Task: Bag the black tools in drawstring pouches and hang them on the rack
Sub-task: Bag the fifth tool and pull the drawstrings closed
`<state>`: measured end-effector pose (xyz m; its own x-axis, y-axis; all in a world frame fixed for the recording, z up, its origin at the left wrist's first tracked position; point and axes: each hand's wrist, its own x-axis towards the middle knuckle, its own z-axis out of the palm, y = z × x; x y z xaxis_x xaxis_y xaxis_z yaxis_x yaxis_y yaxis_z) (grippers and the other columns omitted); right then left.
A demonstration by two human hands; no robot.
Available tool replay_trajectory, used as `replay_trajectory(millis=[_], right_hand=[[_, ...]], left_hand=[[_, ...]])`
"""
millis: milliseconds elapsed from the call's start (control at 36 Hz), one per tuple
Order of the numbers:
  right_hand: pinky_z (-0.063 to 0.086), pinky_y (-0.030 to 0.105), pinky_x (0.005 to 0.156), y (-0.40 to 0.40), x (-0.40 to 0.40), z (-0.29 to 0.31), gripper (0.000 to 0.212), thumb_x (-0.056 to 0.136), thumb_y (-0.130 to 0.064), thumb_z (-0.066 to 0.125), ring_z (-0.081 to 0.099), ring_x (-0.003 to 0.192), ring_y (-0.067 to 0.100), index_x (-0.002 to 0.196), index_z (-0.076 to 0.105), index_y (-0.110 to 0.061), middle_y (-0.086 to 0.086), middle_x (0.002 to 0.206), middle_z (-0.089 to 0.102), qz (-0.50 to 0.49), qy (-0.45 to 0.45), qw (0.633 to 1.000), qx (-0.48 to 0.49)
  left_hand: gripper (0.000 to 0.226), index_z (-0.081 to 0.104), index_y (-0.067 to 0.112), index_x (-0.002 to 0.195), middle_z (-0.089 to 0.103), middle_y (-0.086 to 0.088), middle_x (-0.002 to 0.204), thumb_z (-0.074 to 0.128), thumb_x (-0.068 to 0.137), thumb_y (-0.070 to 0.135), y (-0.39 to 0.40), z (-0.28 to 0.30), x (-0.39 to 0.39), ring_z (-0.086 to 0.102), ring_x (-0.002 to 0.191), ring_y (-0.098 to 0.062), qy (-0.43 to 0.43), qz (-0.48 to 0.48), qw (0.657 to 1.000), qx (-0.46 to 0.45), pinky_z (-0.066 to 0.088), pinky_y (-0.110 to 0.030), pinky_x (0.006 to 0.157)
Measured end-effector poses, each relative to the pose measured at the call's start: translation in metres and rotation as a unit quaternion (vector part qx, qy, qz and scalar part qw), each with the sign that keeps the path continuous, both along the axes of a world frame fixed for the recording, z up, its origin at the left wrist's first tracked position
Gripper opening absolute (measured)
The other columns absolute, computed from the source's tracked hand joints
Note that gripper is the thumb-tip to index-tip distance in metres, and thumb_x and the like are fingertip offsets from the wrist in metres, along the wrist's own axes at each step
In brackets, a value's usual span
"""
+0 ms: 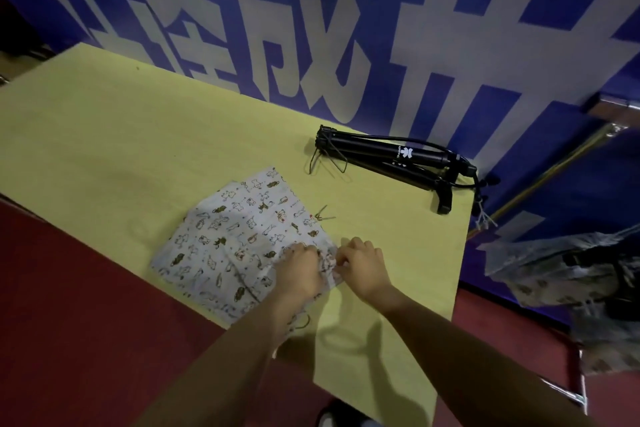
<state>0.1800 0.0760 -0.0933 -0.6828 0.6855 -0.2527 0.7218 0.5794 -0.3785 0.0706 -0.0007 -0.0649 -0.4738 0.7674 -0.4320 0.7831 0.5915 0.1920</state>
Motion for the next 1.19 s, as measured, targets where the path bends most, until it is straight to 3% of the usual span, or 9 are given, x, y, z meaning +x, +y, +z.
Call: replay_trajectory(millis=[194, 444, 556, 639, 722, 861, 972, 1056, 1194], right_hand=[[0.026, 0.033, 0.085, 0.006, 0.001, 0.007, 0.009, 0.089, -0.023, 0.053, 0.046, 0.108, 0.023, 0.095, 0.060, -0.021, -0.001, 0.109, 0.053, -0.017, 0.092, 0.994, -0.055], [0.029, 0.016, 0.076, 0.003, -0.027, 0.050, 0.025, 0.083, -0.027, 0.071, 0.055, 0.085, 0.010, 0.104, 0.064, -0.015, 0.004, 0.089, 0.066, -0.040, 0.228, 0.943, -0.237], [0.030, 0.030, 0.086, 0.003, -0.041, 0.053, 0.008, 0.087, -0.023, 0.063, 0.058, 0.077, 0.012, 0.082, 0.059, -0.018, -0.001, 0.074, 0.060, -0.052, 0.206, 0.954, -0.210], [0.033, 0.034, 0.089, 0.008, -0.054, 0.050, 0.015, 0.090, -0.019, 0.053, 0.064, 0.077, 0.020, 0.076, 0.055, -0.024, 0.002, 0.070, 0.066, -0.093, 0.205, 0.957, -0.184], [0.038, 0.032, 0.066, 0.014, -0.063, 0.055, 0.025, 0.092, -0.010, 0.047, 0.052, 0.062, 0.020, 0.072, 0.050, -0.025, -0.001, 0.062, 0.054, -0.131, 0.254, 0.941, -0.183], [0.037, 0.013, 0.046, 0.020, -0.070, 0.063, 0.016, 0.093, 0.000, 0.045, 0.052, 0.048, 0.002, 0.082, 0.056, -0.006, -0.004, 0.062, 0.054, -0.151, 0.284, 0.922, -0.214], [0.038, 0.014, 0.059, 0.026, -0.072, 0.056, 0.023, 0.094, -0.009, 0.052, 0.050, 0.065, 0.010, 0.073, 0.058, -0.016, -0.002, 0.069, 0.055, -0.173, 0.294, 0.910, -0.234], [0.047, 0.034, 0.084, 0.034, -0.071, 0.041, 0.019, 0.094, -0.011, 0.048, 0.060, 0.090, 0.022, 0.087, 0.065, -0.014, 0.004, 0.091, 0.066, -0.227, 0.277, 0.905, -0.227], [0.042, 0.036, 0.094, 0.044, -0.067, 0.018, 0.033, 0.088, -0.009, 0.050, 0.053, 0.109, 0.030, 0.117, 0.061, -0.019, 0.009, 0.120, 0.057, -0.163, 0.044, 0.985, -0.049]], left_hand=[[0.017, 0.052, 0.004, 0.107, 0.056, -0.010, 0.087, 0.042, 0.097, 0.014, 0.001, 0.017, -0.012, 0.058, 0.079, -0.026, -0.025, 0.053, 0.985, 0.161, 0.038, -0.031, 0.060], [0.016, 0.065, 0.001, 0.102, 0.068, -0.014, 0.089, 0.054, 0.091, 0.004, 0.001, 0.047, -0.027, 0.057, 0.072, -0.016, -0.146, 0.097, 0.937, 0.302, 0.042, -0.016, 0.064], [0.018, 0.056, 0.004, 0.109, 0.051, 0.001, 0.066, 0.055, 0.091, 0.005, -0.001, 0.048, -0.041, 0.044, 0.053, -0.008, -0.162, 0.108, 0.932, 0.306, 0.037, -0.010, 0.048], [0.033, 0.038, 0.010, 0.115, 0.051, -0.006, 0.082, 0.057, 0.089, 0.003, -0.004, 0.048, -0.051, 0.053, 0.066, -0.020, -0.151, 0.046, 0.949, 0.275, 0.048, -0.033, 0.058], [0.041, 0.032, 0.015, 0.117, 0.045, -0.006, 0.104, 0.050, 0.085, -0.003, -0.011, 0.046, -0.062, 0.055, 0.079, -0.024, -0.068, -0.087, 0.977, 0.180, 0.047, -0.039, 0.060], [0.054, 0.035, 0.019, 0.127, 0.043, -0.006, 0.116, 0.044, 0.082, -0.009, -0.012, 0.049, -0.095, 0.042, 0.060, -0.022, -0.014, -0.178, 0.975, 0.131, 0.027, -0.030, 0.045], [0.042, 0.047, 0.017, 0.124, 0.049, -0.004, 0.119, 0.041, 0.087, -0.002, -0.003, 0.047, -0.122, 0.058, 0.078, -0.025, 0.009, -0.150, 0.975, 0.165, 0.039, -0.030, 0.051], [0.034, 0.055, 0.011, 0.123, 0.053, -0.005, 0.122, 0.043, 0.092, 0.003, 0.009, 0.048, -0.133, 0.060, 0.096, -0.023, -0.017, -0.044, 0.978, 0.202, 0.042, -0.026, 0.067], [0.031, 0.055, 0.010, 0.123, 0.055, -0.007, 0.122, 0.045, 0.094, 0.010, 0.020, 0.044, -0.139, 0.059, 0.093, -0.021, -0.022, -0.027, 0.977, 0.209, 0.040, -0.025, 0.067]])
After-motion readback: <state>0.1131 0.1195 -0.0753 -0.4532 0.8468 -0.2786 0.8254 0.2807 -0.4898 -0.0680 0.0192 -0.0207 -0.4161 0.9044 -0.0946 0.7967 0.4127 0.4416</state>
